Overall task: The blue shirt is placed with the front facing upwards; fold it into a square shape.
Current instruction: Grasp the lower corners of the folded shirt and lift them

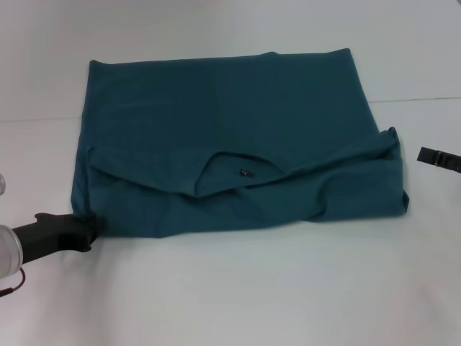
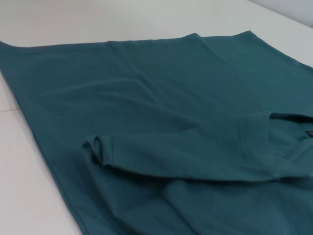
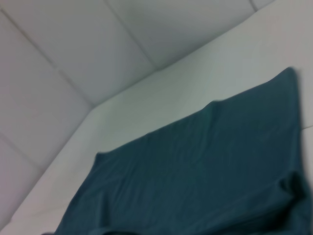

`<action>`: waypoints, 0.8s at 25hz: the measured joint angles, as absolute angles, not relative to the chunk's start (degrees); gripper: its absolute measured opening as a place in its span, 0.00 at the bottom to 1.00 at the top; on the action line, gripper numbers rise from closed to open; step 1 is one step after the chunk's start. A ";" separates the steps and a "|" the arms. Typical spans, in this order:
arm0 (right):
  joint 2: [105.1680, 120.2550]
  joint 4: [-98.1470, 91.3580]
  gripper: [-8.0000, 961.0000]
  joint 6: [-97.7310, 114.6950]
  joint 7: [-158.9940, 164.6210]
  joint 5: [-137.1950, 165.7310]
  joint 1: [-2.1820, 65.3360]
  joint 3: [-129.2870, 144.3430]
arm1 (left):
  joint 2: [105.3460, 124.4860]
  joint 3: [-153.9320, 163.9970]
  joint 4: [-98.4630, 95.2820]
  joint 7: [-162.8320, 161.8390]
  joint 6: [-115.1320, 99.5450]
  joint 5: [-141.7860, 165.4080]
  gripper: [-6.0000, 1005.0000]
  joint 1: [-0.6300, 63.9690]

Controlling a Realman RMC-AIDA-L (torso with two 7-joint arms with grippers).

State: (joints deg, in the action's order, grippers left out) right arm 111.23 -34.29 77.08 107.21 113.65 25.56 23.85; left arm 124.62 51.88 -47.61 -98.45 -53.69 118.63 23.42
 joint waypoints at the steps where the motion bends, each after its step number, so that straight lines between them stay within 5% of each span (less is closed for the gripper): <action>1: 110.76 -34.78 0.79 78.05 107.54 113.67 25.59 24.81 | 124.62 51.87 -47.64 -98.50 -53.72 118.61 0.17 23.52; 12: 107.83 -48.53 0.80 84.32 119.23 126.45 27.99 29.27 | 124.57 51.84 -47.76 -98.84 -54.52 118.12 0.03 24.20; 20: 109.46 -50.01 0.84 83.71 126.38 140.08 34.90 33.66 | 124.45 51.81 -47.68 -100.11 -54.67 118.10 0.03 24.53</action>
State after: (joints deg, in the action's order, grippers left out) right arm 109.46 -50.01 83.71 126.38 140.08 34.90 33.66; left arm 124.45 51.81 -47.68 -100.11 -54.67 118.10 24.53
